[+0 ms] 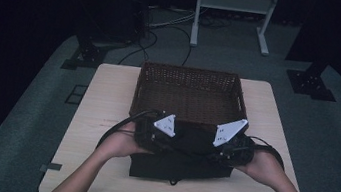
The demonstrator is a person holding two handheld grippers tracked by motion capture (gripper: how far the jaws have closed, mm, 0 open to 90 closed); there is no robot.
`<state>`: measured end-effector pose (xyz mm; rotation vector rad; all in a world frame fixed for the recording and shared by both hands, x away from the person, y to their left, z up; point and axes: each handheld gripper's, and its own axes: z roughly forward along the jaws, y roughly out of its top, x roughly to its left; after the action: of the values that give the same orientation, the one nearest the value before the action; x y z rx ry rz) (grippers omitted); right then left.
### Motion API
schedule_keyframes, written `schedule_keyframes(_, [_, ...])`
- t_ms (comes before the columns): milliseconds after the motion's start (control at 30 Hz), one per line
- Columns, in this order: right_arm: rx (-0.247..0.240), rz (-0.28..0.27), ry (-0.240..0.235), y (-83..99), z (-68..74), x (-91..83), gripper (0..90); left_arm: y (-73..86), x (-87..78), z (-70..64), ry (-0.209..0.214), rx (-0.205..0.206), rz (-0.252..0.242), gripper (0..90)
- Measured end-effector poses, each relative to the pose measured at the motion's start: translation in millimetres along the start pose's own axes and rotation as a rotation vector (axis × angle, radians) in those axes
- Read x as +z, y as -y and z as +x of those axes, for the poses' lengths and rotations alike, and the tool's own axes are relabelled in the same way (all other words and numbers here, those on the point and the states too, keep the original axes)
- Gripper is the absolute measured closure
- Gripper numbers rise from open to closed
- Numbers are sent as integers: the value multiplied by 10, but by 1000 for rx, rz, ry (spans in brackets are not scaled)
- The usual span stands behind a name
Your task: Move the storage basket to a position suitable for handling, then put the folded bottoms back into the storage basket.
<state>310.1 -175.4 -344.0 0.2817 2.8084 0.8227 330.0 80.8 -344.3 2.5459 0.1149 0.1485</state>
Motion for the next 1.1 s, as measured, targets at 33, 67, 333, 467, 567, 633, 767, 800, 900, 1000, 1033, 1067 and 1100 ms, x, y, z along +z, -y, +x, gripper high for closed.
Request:
schedule_keyframes(33, [-1,-1,0,-9,-1,-11,726,-12,-23,4,-3,7,3,771])
schedule_keyframes(67, [-6,1,3,-24,-3,-32,726,-20,-41,7,-4,8,1,771])
schedule_keyframes(333, [-14,-16,5,-97,-26,-117,726,-70,-148,33,-9,12,4,772])
schedule_keyframes(467, [-9,-21,1,-131,-56,-144,726,-103,-199,49,-17,15,11,772])
schedule_keyframes(567, [-11,-24,-1,-164,-78,-179,726,-131,-250,67,-19,13,9,772])
schedule_keyframes(633, [-12,-25,2,-189,-94,-206,726,-151,-284,85,-22,12,6,772])
schedule_keyframes(767, [-17,-27,9,-258,-139,-269,726,-194,-358,136,-28,14,7,772])
schedule_keyframes(800, [-17,-25,13,-276,-147,-285,726,-206,-376,144,-30,16,9,772])
schedule_keyframes(900, [-28,-24,18,-327,-174,-327,726,-241,-432,165,-38,22,14,772])
schedule_keyframes(1000, [-23,-30,16,-368,-195,-367,726,-259,-482,186,-41,23,11,772])
schedule_keyframes(1033, [-27,-31,17,-376,-204,-376,726,-269,-502,197,-42,23,11,772])
schedule_keyframes(1067, [-29,-30,19,-397,-212,-392,726,-275,-510,199,-45,23,8,772])
schedule_keyframes(1100, [-34,-29,21,-408,-218,-402,726,-283,-522,205,-47,24,9,772])
